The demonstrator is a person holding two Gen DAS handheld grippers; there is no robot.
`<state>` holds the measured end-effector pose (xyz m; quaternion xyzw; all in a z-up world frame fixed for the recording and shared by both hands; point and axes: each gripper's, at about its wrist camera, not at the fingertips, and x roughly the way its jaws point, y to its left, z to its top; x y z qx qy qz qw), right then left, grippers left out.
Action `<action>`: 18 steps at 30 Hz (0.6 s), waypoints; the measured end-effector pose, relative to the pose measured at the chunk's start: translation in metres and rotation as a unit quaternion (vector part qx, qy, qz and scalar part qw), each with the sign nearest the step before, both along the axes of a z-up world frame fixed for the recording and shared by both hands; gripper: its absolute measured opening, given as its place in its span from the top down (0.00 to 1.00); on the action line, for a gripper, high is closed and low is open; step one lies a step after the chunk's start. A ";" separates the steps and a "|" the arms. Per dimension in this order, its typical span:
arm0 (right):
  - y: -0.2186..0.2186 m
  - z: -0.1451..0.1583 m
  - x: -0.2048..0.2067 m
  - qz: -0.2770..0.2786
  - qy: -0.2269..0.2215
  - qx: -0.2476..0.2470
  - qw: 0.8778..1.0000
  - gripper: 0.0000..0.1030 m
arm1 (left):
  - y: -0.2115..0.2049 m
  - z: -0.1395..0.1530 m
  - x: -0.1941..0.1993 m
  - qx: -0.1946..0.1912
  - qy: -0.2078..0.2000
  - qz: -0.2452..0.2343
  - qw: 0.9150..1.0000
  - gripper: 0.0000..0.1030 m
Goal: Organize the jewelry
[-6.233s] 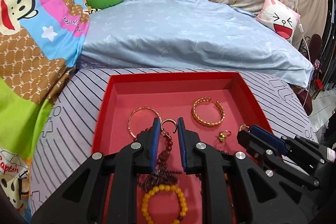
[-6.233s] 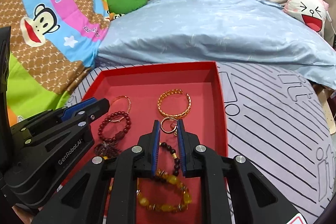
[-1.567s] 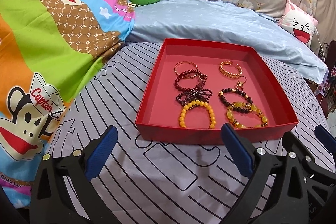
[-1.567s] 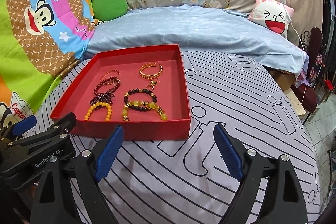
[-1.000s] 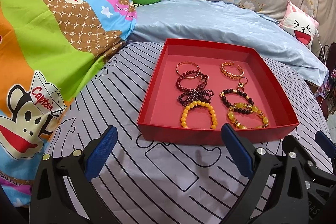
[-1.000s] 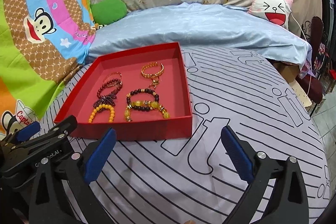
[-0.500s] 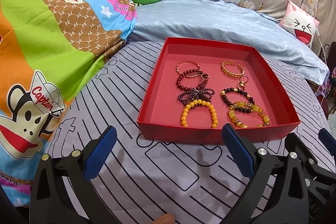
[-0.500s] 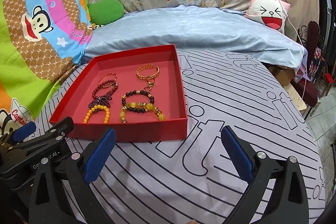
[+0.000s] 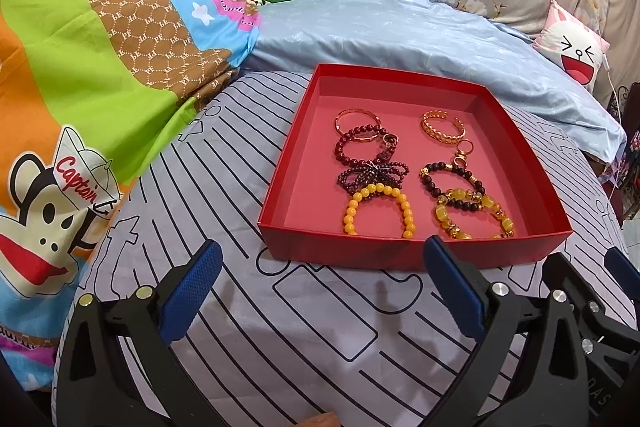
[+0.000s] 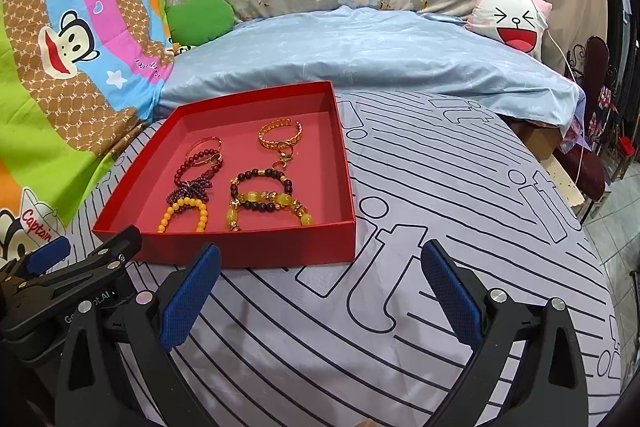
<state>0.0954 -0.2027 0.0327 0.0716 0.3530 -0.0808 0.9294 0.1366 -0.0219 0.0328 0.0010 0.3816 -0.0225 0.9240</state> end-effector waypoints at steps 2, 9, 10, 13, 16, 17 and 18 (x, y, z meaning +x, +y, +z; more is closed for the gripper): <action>0.000 0.000 0.000 0.001 0.001 -0.001 1.000 0.06 | 0.001 0.000 0.000 -0.001 0.000 0.001 1.000 0.07; 0.003 -0.001 0.000 0.004 0.004 -0.001 1.000 0.06 | 0.001 0.001 -0.002 -0.004 -0.003 0.007 1.000 0.07; 0.003 -0.001 0.001 0.004 0.004 -0.001 1.000 0.06 | 0.001 0.001 -0.002 -0.003 -0.003 0.007 1.000 0.07; 0.003 -0.001 0.000 0.004 0.004 -0.001 1.000 0.06 | 0.002 0.002 -0.002 -0.002 -0.004 0.008 1.000 0.07; 0.003 0.000 0.001 0.003 0.003 -0.001 1.000 0.06 | 0.002 0.002 -0.002 -0.002 -0.004 0.008 1.000 0.07; 0.003 -0.001 0.001 0.003 0.004 -0.001 1.000 0.06 | 0.002 0.003 -0.002 -0.002 -0.003 0.008 1.000 0.07; 0.003 -0.001 0.001 0.003 0.004 -0.001 1.000 0.06 | 0.002 0.003 -0.002 -0.002 -0.004 0.009 1.000 0.07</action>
